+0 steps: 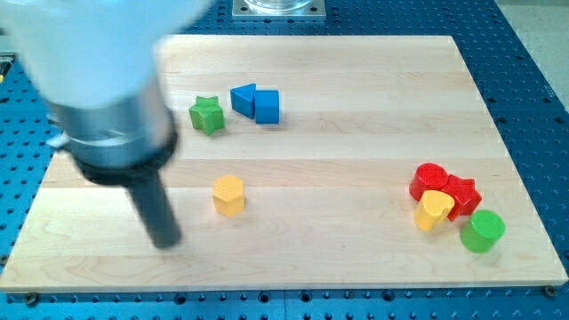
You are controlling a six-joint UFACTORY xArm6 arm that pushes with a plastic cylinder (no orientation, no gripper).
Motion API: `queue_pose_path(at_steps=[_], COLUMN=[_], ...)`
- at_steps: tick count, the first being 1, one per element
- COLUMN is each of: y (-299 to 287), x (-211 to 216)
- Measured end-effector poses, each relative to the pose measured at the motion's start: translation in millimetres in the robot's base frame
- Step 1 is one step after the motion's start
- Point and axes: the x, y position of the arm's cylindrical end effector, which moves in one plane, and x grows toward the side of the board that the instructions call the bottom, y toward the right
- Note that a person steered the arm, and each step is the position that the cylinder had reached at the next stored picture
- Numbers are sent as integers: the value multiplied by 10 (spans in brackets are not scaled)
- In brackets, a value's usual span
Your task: Push the hexagon close to the heart
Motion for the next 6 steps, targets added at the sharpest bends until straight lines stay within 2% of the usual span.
queue_pose_path(at_steps=[1,2,3,4,5,6], y=[508,1531,1856,1531,2109,2877], x=[-275,-275,-366,-749,-763,-331])
